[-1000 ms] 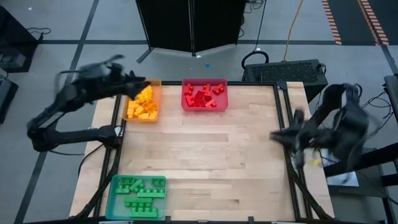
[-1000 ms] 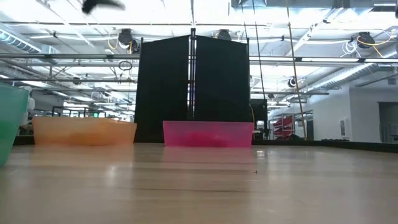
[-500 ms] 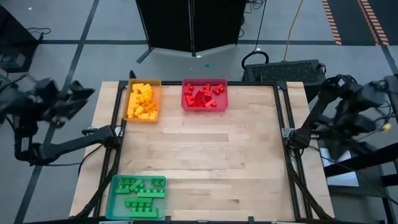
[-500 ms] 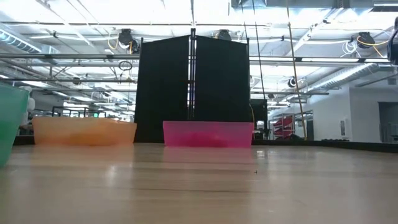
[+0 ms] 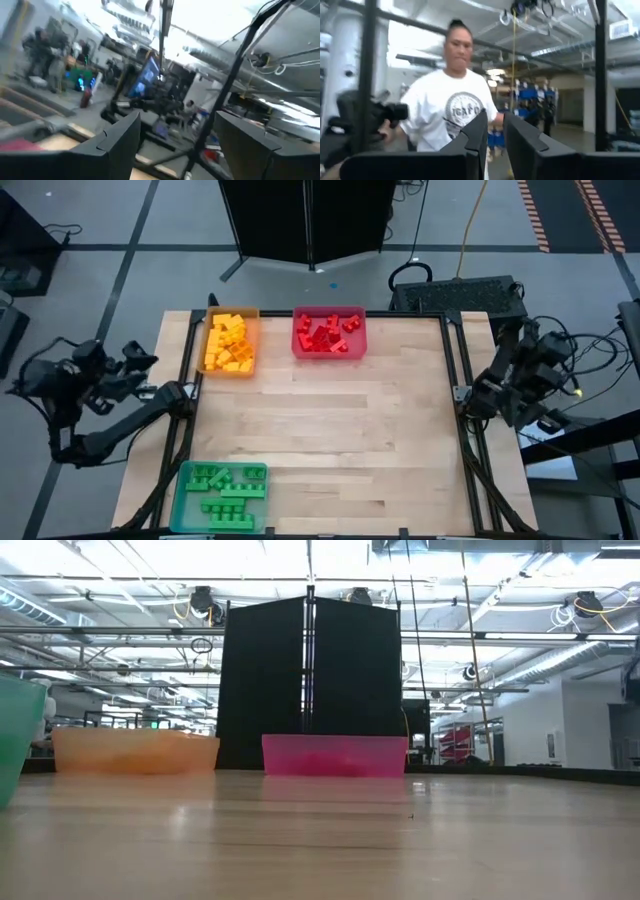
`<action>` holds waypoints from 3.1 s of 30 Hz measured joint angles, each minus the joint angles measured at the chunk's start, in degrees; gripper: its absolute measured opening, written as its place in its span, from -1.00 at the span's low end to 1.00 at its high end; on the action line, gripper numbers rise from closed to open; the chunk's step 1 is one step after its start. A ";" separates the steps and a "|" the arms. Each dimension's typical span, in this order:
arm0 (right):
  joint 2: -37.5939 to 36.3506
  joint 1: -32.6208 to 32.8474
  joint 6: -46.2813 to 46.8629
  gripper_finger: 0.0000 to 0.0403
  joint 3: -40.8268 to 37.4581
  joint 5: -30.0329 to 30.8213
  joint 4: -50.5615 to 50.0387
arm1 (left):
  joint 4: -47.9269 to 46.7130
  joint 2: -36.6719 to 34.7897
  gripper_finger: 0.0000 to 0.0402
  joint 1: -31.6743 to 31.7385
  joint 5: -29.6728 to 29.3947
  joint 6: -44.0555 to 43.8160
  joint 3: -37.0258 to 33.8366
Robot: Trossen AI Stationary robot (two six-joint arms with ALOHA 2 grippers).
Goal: Sort blocks
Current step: Return to Home Position
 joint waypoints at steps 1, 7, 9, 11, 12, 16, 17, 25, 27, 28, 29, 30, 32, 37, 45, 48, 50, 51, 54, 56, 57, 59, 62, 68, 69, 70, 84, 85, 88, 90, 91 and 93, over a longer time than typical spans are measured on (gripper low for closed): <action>-1.41 0.00 0.41 -0.71 -2.22 -0.35 1.66 | -0.04 0.37 0.27 0.59 0.68 -0.92 -0.27; -8.66 0.00 -2.81 -0.71 -13.30 -3.15 11.16 | 3.46 -0.32 0.27 6.77 19.36 3.92 -4.90; -8.35 0.04 -3.19 -0.71 -15.12 -3.26 14.66 | 3.78 -0.34 0.27 8.55 22.54 5.58 -5.00; -8.01 -0.02 -2.15 -0.71 -16.86 -3.12 15.01 | 3.63 -0.34 0.27 11.14 23.98 7.04 -5.09; -7.99 0.00 -1.50 -0.71 -17.98 -2.90 16.17 | 3.60 -0.34 0.27 12.26 24.65 8.10 -5.14; -8.46 0.00 -1.76 -0.71 -21.75 -3.16 21.17 | 0.97 -0.34 0.27 17.32 27.46 10.98 -5.11; -8.46 0.02 -1.88 -0.71 -22.65 -3.15 21.42 | -0.72 -0.34 0.27 19.00 28.48 11.09 -5.14; -8.46 0.00 -4.63 -0.71 -25.08 -2.23 22.03 | -4.77 -0.36 0.27 33.49 34.57 12.90 -5.14; -8.46 0.01 -5.08 -0.71 -25.06 -2.24 20.54 | -4.04 -0.36 0.27 36.79 35.92 16.15 -5.11; -8.44 0.00 -4.91 -0.71 -25.07 -2.24 19.81 | -3.65 -0.36 0.27 38.20 35.88 18.98 -5.15; -8.42 0.00 -4.66 -0.71 -25.08 -2.24 19.49 | -3.05 -0.36 0.27 39.37 35.86 22.06 -5.46; -8.42 0.00 -4.66 -0.71 -25.08 -2.24 19.67 | -1.96 -0.36 0.27 40.21 35.85 24.35 -6.20; -8.44 0.00 -4.75 -0.71 -25.08 -2.24 20.62 | 0.78 -0.36 0.27 40.88 35.72 26.74 -8.76; -8.44 0.00 -4.11 -0.71 -25.08 -2.25 21.80 | 5.68 -0.36 0.27 40.83 26.64 27.49 -18.23; -8.44 0.02 -2.26 -0.71 -25.06 -0.85 23.44 | 49.84 -0.40 0.27 36.34 26.29 7.34 -38.51; -8.42 0.02 -2.30 -0.71 -25.06 -0.84 23.42 | 70.81 -0.40 0.27 31.57 24.31 -2.76 -48.37; -8.42 0.02 -2.30 -0.71 -25.06 -0.85 23.39 | 82.30 -0.39 0.27 27.92 23.55 -8.44 -54.11; -8.42 0.02 -2.25 -0.71 -25.06 -0.85 23.37 | 82.72 -0.41 0.27 26.21 24.38 -9.10 -53.77; -8.42 0.00 -2.19 -0.71 -25.06 -0.84 23.11 | 89.79 -0.43 0.27 21.24 27.45 -8.78 -53.56; -8.42 0.00 -2.82 -0.71 -25.04 -0.84 22.35 | 92.40 -0.43 0.27 18.53 28.17 -9.90 -54.01; -8.42 0.00 -3.52 -0.71 -25.04 -0.82 21.89 | 92.21 -0.43 0.27 17.22 28.29 -9.62 -54.01; -8.42 0.00 -4.99 -0.71 -25.04 -0.84 20.57 | 89.28 -0.43 0.27 14.58 26.70 -6.24 -54.01; -8.42 0.00 -5.51 -0.71 -25.04 -0.84 18.22 | 78.17 -0.43 0.27 9.83 18.62 1.49 -54.01; -8.42 0.00 -4.00 -0.71 -25.04 -0.76 14.08 | 55.72 -0.40 0.27 -5.31 -1.58 19.73 -54.01; -8.42 0.02 -3.95 -0.71 -25.02 -0.30 13.13 | 54.66 -0.40 0.27 -8.10 -3.57 22.80 -54.01; -8.42 0.00 -3.93 -0.71 -25.02 0.69 11.74 | 53.65 -0.35 0.27 -10.80 -5.75 25.50 -54.01; -8.42 0.00 1.93 -0.71 -25.02 17.12 -6.45 | 40.38 3.19 0.27 -39.25 -21.40 31.78 -54.03; -8.42 0.00 2.54 -0.71 -25.02 17.11 -7.23 | 39.11 3.47 0.27 -40.44 -22.80 30.54 -54.03; -8.42 0.00 2.83 -0.71 -25.02 16.98 -10.45 | 36.43 4.05 0.27 -43.35 -28.53 29.61 -54.03; -8.42 0.00 2.83 -0.71 -25.02 16.96 -13.41 | 34.92 4.30 0.27 -44.60 -32.37 30.98 -54.03; -8.42 0.00 2.83 -0.71 -25.02 16.95 -14.78 | 34.78 4.27 0.27 -45.04 -34.16 31.78 -54.03; -8.42 0.00 2.86 -0.71 -25.02 16.95 -17.01 | 34.28 4.30 0.27 -45.61 -37.48 32.69 -54.03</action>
